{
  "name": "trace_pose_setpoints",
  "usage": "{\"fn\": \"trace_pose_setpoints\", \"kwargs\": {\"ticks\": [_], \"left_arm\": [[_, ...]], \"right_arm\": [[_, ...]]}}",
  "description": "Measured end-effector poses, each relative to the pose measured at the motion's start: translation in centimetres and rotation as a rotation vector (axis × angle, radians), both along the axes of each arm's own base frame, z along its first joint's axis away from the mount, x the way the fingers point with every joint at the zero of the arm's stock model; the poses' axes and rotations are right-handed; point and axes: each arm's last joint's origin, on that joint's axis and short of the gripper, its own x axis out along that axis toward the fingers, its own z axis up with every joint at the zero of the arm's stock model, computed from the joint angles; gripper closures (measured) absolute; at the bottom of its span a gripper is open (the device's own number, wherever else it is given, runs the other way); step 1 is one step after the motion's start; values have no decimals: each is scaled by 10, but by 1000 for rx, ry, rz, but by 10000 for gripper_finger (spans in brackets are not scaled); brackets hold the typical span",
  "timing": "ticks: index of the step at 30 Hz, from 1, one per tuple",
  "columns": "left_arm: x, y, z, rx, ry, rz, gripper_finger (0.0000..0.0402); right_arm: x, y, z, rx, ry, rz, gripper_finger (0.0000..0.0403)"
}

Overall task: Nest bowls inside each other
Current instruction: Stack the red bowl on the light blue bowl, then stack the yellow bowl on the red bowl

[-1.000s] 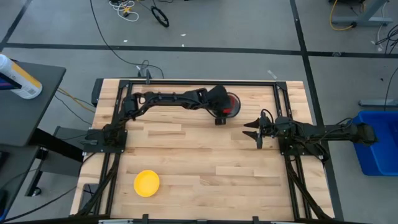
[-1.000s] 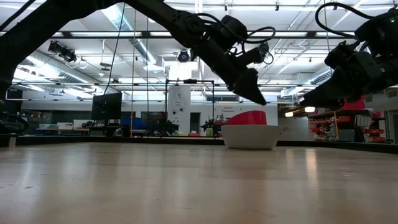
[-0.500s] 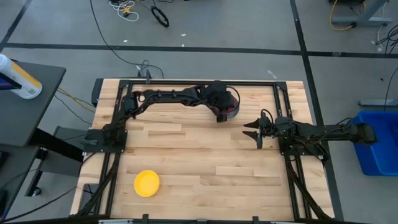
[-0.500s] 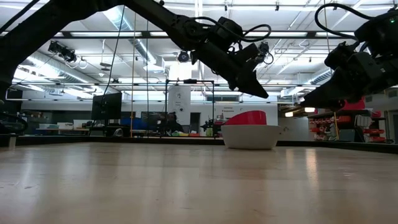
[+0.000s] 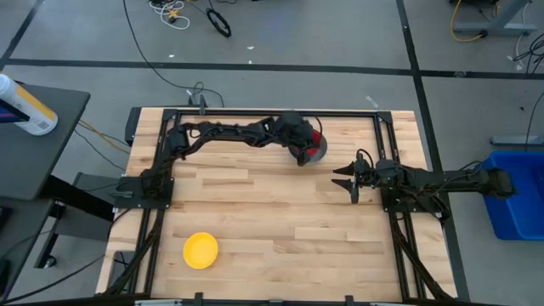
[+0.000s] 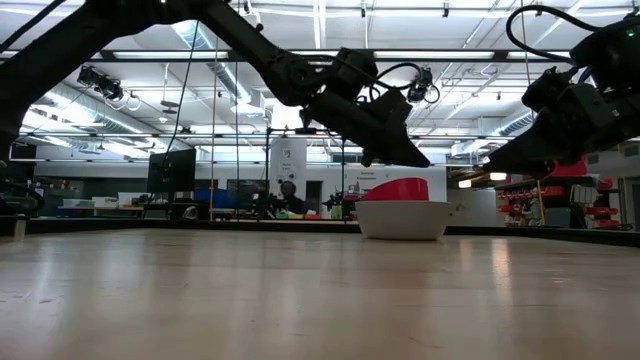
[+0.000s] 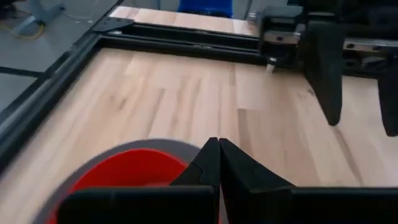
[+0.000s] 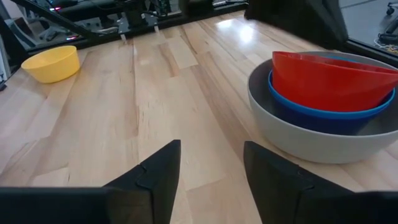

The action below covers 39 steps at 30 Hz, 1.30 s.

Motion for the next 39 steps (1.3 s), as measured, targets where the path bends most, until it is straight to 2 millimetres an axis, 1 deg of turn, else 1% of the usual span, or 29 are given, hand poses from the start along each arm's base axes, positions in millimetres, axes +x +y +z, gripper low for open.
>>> {"fn": "trace_pose_setpoints", "kwargs": {"ticks": [3, 6, 8, 10, 11, 13, 16, 18, 20, 23, 27, 30, 32, 35, 37, 39], "left_arm": [[2, -4, -13, -61, 24, -31, 400], [5, -6, -23, -93, 34, -24, 400], [4, -7, -26, -105, 54, -27, 400], [6, -9, -25, -73, 38, -36, 401], [7, -9, -21, -63, 23, -39, 401], [5, -11, -9, -49, -1, -43, 401], [0, -16, 22, 0, -41, -54, 401], [-7, -23, 37, 45, 0, -55, 401], [-14, -36, 49, 113, 77, -34, 401], [-29, -63, 62, 221, 253, -1, 401], [-52, -111, 66, 336, 530, 37, 401], [-72, -149, 75, 375, 649, 55, 401], [-86, -170, 83, 379, 690, 73, 401], [-114, -196, 85, 379, 682, 117, 401], [-138, -203, 84, 339, 625, 159, 401], [-164, -208, 81, 276, 521, 192, 401]], "right_arm": [[0, 0, 0, 0, -1, 0, 222], [0, 0, 0, 0, -2, 0, 220], [0, 0, 0, 4, -5, -2, 219], [0, 0, 0, 5, -6, -2, 220], [0, 0, 0, 5, -6, -2, 220], [0, 0, 1, 5, -6, -2, 222], [0, 0, 0, 8, -6, -2, 224], [0, 0, 0, 10, -3, -3, 223], [0, 0, 0, 11, 1, -3, 222], [0, 0, -1, 18, 5, 0, 219], [0, 1, -1, 26, 4, 22, 217], [0, 1, -1, 30, 4, 29, 219], [0, 1, -1, 30, 4, 29, 219], [0, 1, -1, 26, 4, 32, 216], [0, 2, 1, 9, -8, 55, 214], [2, 2, 5, -10, -56, 68, 214]]}}
